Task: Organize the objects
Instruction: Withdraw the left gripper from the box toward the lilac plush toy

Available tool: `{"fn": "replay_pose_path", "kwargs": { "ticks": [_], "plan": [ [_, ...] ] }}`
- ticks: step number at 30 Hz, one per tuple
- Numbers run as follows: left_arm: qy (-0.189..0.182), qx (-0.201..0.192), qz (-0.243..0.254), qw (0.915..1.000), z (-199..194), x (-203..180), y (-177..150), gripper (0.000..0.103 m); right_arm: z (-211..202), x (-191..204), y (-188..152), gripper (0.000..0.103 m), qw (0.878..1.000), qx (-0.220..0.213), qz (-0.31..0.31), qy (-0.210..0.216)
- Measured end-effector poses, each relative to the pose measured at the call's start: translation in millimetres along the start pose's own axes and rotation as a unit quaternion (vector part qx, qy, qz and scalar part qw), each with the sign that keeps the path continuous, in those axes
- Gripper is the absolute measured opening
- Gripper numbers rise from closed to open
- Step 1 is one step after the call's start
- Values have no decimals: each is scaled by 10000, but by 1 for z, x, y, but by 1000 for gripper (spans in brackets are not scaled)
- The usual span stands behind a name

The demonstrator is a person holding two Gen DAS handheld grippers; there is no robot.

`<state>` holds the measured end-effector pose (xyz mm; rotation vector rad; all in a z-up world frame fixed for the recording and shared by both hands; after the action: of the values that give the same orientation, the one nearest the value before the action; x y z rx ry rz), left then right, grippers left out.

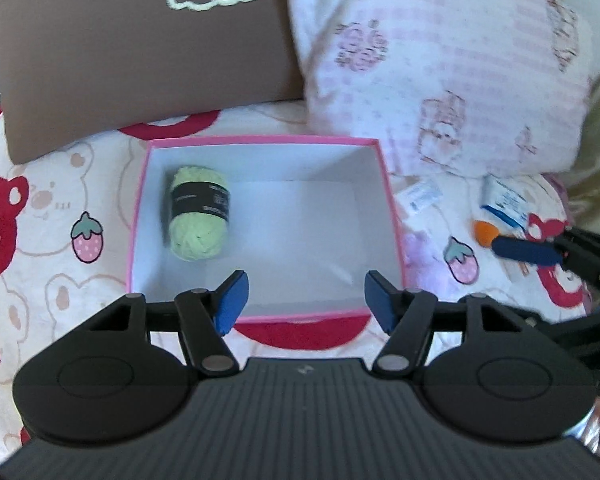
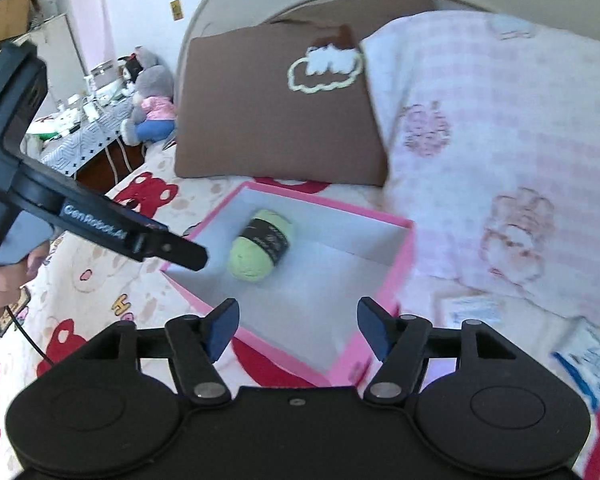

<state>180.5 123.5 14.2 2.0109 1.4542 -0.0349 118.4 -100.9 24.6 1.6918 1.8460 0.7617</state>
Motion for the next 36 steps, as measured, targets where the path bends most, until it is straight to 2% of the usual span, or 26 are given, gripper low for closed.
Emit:
{"fn": "replay_pose_path", "kwargs": {
  "ticks": [6, 11, 21, 32, 36],
  "plan": [
    [-88, 172, 221, 9996, -2, -23, -20, 64, -34, -16, -15, 71, 9999, -32, 158, -60],
    [-225, 303, 329, 9987, 2, -38, -39, 64, -45, -22, -30, 72, 9994, 22, 116, -313],
    [-485, 581, 655, 9950, 9, -74, -62, 64, -77, -44, -62, 72, 9991, -38, -53, -417],
    [-611, 810, 1214, 9874, 31, -123, -78, 64, -73, -75, -99, 72, 9992, 60, -6, -404],
    [-707, 861, 1226, 9862, 45, -132, -80, 64, -64, -85, -109, 74, 9994, 32, 96, -341]
  ]
}}
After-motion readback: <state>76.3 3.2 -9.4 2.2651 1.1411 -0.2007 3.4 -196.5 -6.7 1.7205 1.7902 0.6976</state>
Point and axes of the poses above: each gripper's, at about its wrist camera, not at the fingertips, and z roughly the way its jaws point, x to its left, y to its top, the point moved 4 cm from there along z, roughly the way its jaws point, and after that the axes turned 15 degrees about -y, right-handed, at the moved point
